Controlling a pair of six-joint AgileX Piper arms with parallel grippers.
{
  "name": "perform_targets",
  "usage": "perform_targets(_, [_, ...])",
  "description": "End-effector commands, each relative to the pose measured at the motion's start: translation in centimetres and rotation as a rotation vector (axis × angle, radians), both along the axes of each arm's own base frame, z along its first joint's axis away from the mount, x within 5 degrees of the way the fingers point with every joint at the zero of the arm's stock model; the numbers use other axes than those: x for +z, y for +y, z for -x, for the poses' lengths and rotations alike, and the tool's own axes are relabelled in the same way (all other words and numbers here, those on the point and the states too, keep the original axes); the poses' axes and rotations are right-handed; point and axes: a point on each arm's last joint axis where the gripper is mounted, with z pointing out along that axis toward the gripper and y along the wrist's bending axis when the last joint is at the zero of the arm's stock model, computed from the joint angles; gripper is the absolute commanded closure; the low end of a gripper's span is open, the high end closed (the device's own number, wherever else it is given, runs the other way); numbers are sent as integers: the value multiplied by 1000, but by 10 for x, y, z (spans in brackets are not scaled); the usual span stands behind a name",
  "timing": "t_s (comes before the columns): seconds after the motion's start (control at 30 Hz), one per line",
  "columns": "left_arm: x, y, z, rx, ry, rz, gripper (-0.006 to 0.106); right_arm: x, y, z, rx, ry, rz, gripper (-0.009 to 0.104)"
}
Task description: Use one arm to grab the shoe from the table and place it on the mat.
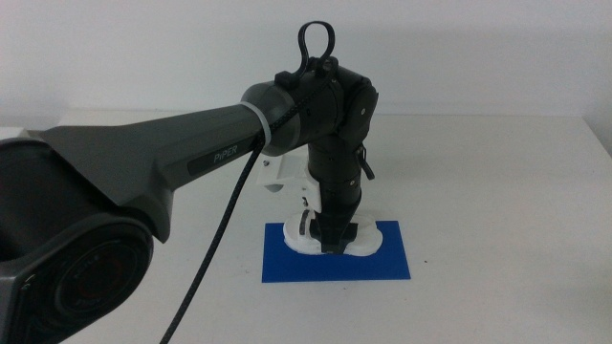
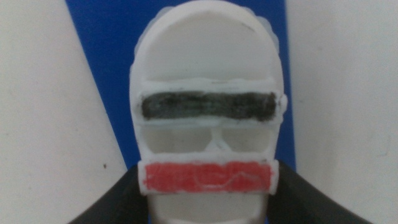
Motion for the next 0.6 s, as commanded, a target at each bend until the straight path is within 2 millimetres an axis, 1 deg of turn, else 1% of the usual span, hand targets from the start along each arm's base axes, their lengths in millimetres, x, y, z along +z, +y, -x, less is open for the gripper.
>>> perform_targets(0.0, [-3,0,0,17,3,6,102,0,0,0,2,-12,10,16])
perform_targets(0.17, [-13,0,-2,15,6,-8,100,0,0,0,2,-12,10,16])
perform_targets(0.3, [-20,-2,-1,21,31,-5,91,0,0,0,2,-12,10,16])
perform_targets(0.4, [-25,-3,-1,30,56,5,79,0,0,0,2,-12,10,16])
perform_targets(0.5, [-27,-3,-1,35,67,10,61,0,0,0,2,-12,10,16])
perform_targets(0.57, [-27,-3,-1,35,68,9,46,0,0,0,2,-12,10,16])
